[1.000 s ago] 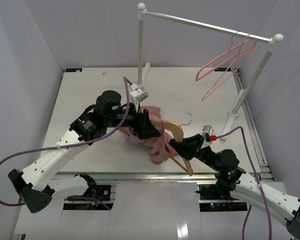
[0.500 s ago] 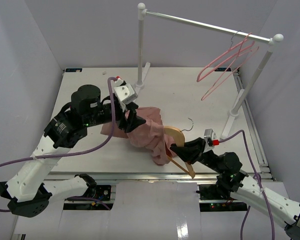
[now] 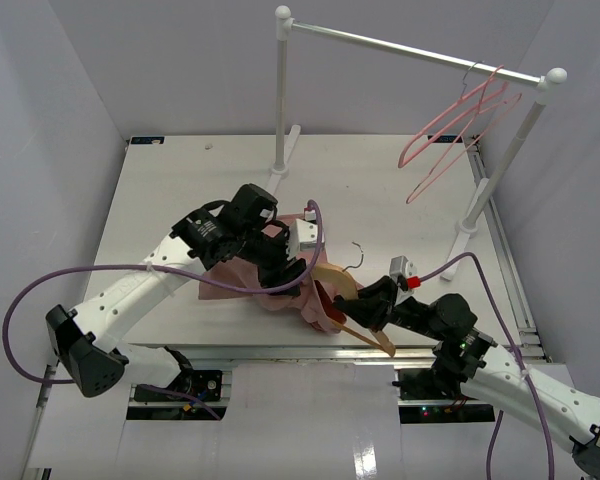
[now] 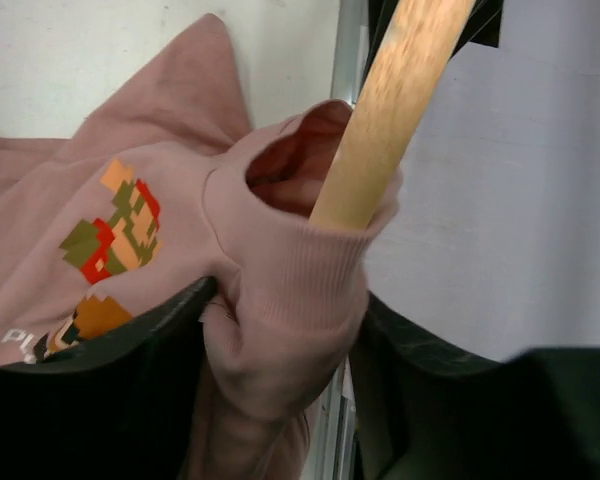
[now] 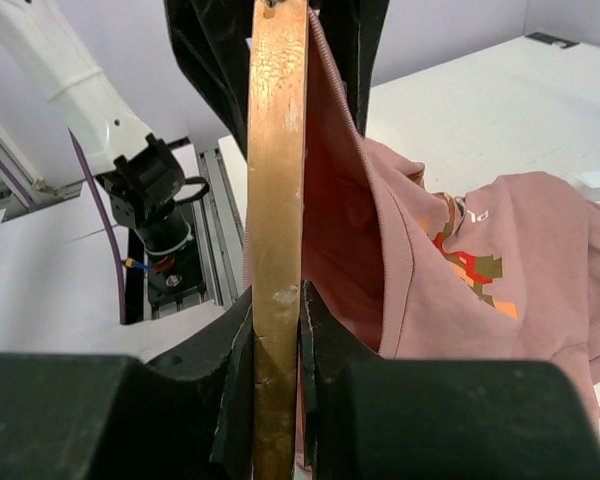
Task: Place the t-shirt on the hanger
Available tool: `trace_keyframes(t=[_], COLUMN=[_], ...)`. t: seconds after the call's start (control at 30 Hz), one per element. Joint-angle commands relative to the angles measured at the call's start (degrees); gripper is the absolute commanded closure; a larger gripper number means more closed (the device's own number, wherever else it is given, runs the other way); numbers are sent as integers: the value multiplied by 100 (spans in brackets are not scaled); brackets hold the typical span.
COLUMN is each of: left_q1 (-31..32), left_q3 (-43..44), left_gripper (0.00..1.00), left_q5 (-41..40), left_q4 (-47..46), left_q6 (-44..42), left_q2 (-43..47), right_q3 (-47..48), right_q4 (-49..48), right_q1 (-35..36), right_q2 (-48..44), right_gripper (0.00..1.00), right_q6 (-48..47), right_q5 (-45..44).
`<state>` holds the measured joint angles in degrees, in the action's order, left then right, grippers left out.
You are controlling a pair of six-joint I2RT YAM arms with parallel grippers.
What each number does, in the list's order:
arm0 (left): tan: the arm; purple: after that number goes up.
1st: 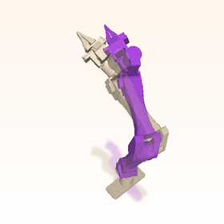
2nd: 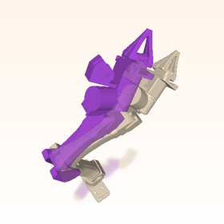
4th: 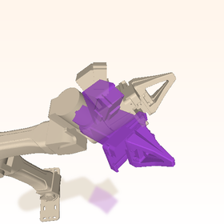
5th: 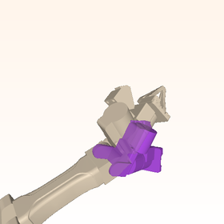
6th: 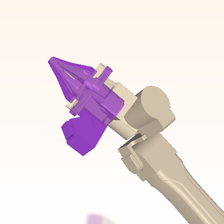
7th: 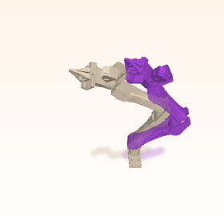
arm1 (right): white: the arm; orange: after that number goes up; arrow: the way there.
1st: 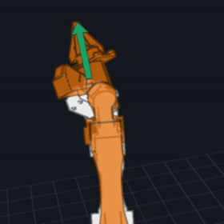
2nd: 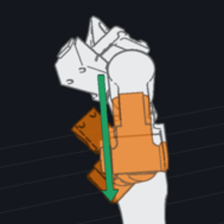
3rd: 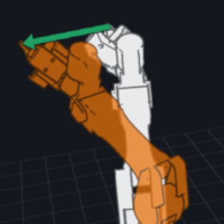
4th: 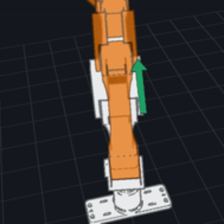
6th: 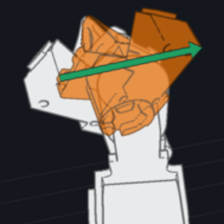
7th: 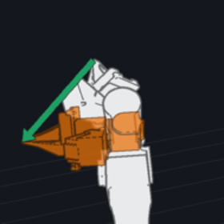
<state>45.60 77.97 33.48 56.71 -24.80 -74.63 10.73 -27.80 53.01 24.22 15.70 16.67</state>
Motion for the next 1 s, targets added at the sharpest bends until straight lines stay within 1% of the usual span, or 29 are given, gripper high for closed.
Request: trace_keyframes(t=[0.0,0.03,0.1,0.2,0.3,0.33,0.43,0.5,0.63,0.67,0.7,0.73,0.77,0.87,0.9,0.97], left_q1=[46,46,46,46,46,46,46,46,46,46,46,46,46,45,38,46], left_q3=[216,292,455,568,631,629,535,447,540,610,669,716,740,650,579,343], left_gripper=[49,55,59,59,56,56,65,67,69,75,83,94,100,100,100,100], left_q5=[1043,1209,1468,1565,1574,1580,1618,1638,1831,1887,1937,1964,1979,1970,1896,1511], left_q4=[98,90,48,20,60,64,178,147,52,29,16,12,-2,-133,-215,-506], left_q6=[-295,-306,-291,-203,-148,-142,-143,-138,-63,-32,-20,7,64,230,321,667], left_q2=[-150,-164,-171,-146,-122,-118,-109,-51,-32,-62,-77,-105,-151,-152,-106,98], right_q3=[512,532,588,711,819,866,899,933,1050,1076,1101,1150,1222,1438,1507,1633], right_q4=[-481,-460,-364,-186,37,59,160,183,344,339,336,336,348,627,730,919], right_q1=[24,18,19,23,18,23,21,24,16,16,20,21,18,16,15,7], right_q2=[162,192,280,382,437,444,371,357,516,590,657,744,840,1007,1024,992], right_gripper=[92,92,92,92,92,92,92,92,92,92,92,92,92,92,91,83], right_q6=[-228,-283,-343,-480,-582,-607,-637,-661,-796,-807,-818,-819,-814,-840,-839,-824], right_q5=[275,340,434,555,619,599,473,489,471,486,516,551,561,385,112,-306])
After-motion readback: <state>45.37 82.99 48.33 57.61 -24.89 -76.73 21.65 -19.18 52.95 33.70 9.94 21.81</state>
